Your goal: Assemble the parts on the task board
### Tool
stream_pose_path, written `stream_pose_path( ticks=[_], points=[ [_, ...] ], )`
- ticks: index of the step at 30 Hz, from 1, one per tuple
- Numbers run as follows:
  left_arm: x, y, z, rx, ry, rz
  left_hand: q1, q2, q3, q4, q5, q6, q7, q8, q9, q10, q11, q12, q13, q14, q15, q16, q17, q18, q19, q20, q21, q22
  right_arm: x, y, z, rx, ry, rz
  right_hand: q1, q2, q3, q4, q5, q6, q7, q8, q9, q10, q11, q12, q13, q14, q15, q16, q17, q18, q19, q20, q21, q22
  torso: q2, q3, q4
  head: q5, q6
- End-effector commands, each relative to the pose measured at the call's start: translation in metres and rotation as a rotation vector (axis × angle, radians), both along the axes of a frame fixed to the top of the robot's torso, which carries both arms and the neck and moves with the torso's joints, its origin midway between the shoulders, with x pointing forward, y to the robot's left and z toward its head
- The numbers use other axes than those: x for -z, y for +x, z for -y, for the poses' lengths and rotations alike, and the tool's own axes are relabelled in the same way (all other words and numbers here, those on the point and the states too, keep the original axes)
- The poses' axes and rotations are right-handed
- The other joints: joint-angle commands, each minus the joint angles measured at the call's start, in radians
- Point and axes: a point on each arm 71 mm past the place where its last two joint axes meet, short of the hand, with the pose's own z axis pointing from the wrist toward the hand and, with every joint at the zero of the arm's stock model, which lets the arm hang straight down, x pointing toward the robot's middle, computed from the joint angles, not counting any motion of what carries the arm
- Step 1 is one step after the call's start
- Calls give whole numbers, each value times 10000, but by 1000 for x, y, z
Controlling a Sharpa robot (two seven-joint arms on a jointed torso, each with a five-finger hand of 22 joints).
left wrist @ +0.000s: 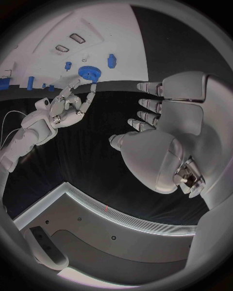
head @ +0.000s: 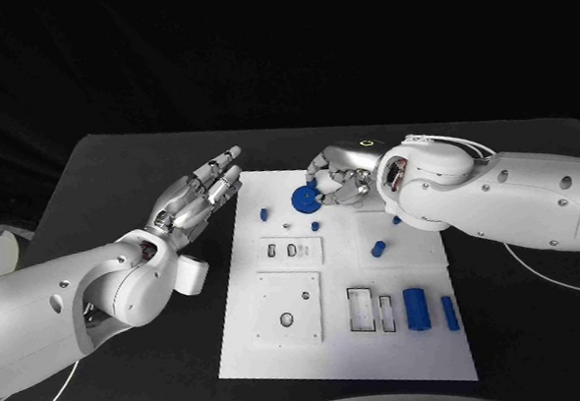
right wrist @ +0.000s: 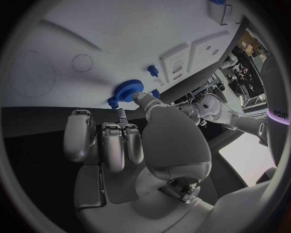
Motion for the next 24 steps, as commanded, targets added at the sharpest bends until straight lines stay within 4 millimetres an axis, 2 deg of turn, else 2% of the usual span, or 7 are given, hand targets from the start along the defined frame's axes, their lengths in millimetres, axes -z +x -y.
stream_pose_path(
  ticks=[1, 4, 7, 11, 16, 22, 24],
  points=[
    [-1, -1, 1, 173, -131, 3, 115, 19, 46, -16, 52, 45, 32, 38, 17, 25, 88, -2, 16, 26, 80, -36, -11, 94, -10, 63, 33, 11, -13, -3, 12, 31, 534, 725, 106, -37, -2, -61, -60, 227, 26, 67, -37, 1050, -51, 38, 2632, 1017, 4, 65, 2514, 60, 80, -6, 115, 572, -11, -8, -26, 41, 24],
    [-1, -1, -1, 139, -117, 6, 115, 19, 46, -16, 52, 45, 32, 38, 17, 25, 88, -2, 16, 26, 80, -36, -11, 94, -10, 63, 33, 11, -24, -7, 28, 174, 671, 966, 93, -30, -56, -27, -441, 476, 32, 166, -77, 1050, -48, 38, 2632, 1035, 5, 108, 2555, 37, 154, -8, 189, 650, -19, -8, -39, 20, 24],
    [-1, -1, -1, 113, -103, 5, 119, 17, 47, -18, 56, 57, 37, 42, 18, 26, 92, -2, 17, 26, 82, -36, -11, 94, -9, 66, 33, 11, -34, -12, 47, 388, 662, 1086, 75, -15, -157, 23, -1051, 705, 12, 270, -102, 1050, -61, 38, 2632, 1062, -5, 180, 2622, 4, 251, -15, 303, 761, -33, -14, -42, -9, 4],
    [-1, -1, -1, 118, -103, 1, 121, 15, 48, -20, 60, 66, 42, 45, 20, 27, 96, -2, 17, 26, 85, -36, -11, 94, -8, 69, 34, 11, -40, -18, 69, 623, 535, 1128, 69, 15, -270, 80, -1558, 806, 0, 327, -128, 1050, -72, 38, 2632, 1065, -17, 189, 2631, -53, 397, -26, 504, 936, -47, -20, -64, -7, -4],
    [0, -1, 1, 152, -116, -2, 121, 15, 48, -20, 60, 66, 42, 45, 20, 27, 96, -2, 17, 26, 85, -36, -11, 94, -8, 69, 34, 11, -38, -26, 98, 957, 171, 1046, 109, 47, -370, 126, -1801, 844, -33, 356, -168, 1050, -95, 38, 2632, 1065, -38, 189, 2631, -128, 591, -46, 789, 1169, -34, 2, -70, 34, 6],
    [1, -1, 2, 179, -116, -25, 121, 15, 48, -20, 60, 66, 42, 45, 20, 27, 96, -2, 17, 26, 85, -36, -11, 94, -8, 69, 34, 11, -25, -30, 126, 1276, -305, 1007, 38, 26, -537, 253, -2047, 742, -60, 308, -242, 1050, -114, 38, 2632, 1065, -51, 189, 2631, -134, 607, -57, 813, 1209, -43, -7, -65, 11, -14],
    [1, -1, 2, 182, -115, -29, 130, 8, 51, -25, 66, 79, 51, 51, 22, 29, 103, -2, 17, 26, 91, -36, -11, 94, -6, 75, 36, 13, -19, -31, 133, 1354, -479, 988, -10, 9, -610, 318, -2099, 738, -75, 310, -260, 1050, -126, 38, 2632, 1065, -62, 189, 2631, -158, 663, -65, 900, 1281, -28, 1, -61, 23, -23]
  ],
)
